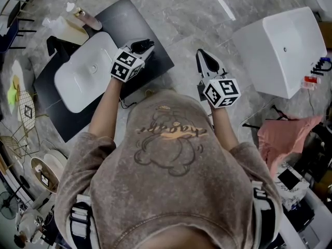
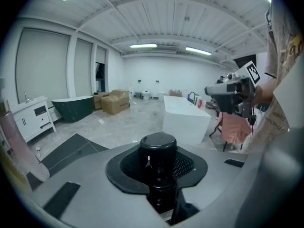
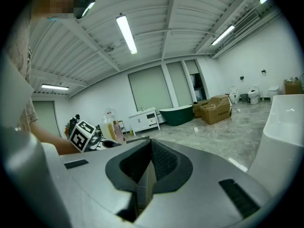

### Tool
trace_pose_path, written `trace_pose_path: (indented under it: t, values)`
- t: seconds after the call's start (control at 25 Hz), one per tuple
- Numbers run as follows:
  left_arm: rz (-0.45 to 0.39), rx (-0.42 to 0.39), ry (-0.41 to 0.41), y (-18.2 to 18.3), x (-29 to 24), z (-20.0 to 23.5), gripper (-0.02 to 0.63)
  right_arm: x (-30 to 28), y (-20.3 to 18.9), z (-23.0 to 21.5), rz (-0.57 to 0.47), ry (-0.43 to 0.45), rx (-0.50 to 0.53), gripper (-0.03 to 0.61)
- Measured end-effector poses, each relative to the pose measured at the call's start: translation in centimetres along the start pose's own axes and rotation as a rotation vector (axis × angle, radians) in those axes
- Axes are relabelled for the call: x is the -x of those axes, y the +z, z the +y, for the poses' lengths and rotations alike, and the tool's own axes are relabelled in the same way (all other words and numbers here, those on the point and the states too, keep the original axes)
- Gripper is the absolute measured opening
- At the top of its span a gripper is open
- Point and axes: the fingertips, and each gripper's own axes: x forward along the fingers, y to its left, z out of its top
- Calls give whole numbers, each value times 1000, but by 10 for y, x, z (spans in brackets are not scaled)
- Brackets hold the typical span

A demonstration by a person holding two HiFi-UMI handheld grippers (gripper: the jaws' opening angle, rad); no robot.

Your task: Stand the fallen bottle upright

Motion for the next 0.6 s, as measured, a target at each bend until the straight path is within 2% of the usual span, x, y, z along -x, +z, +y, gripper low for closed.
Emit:
trace_pose_path:
  t: [0.12,0.44,0.6]
  values:
    - [-63,34,28,11,-1,12,117,-2,-1,0,9,-4,2,-3]
    - [-202,0,120,27,-6,32,117,-11,-7,-1,32,-29,0,-3]
    - [-235,-16,152,31,-7,41,117,-17,-8,1,37,-34,-8,-3]
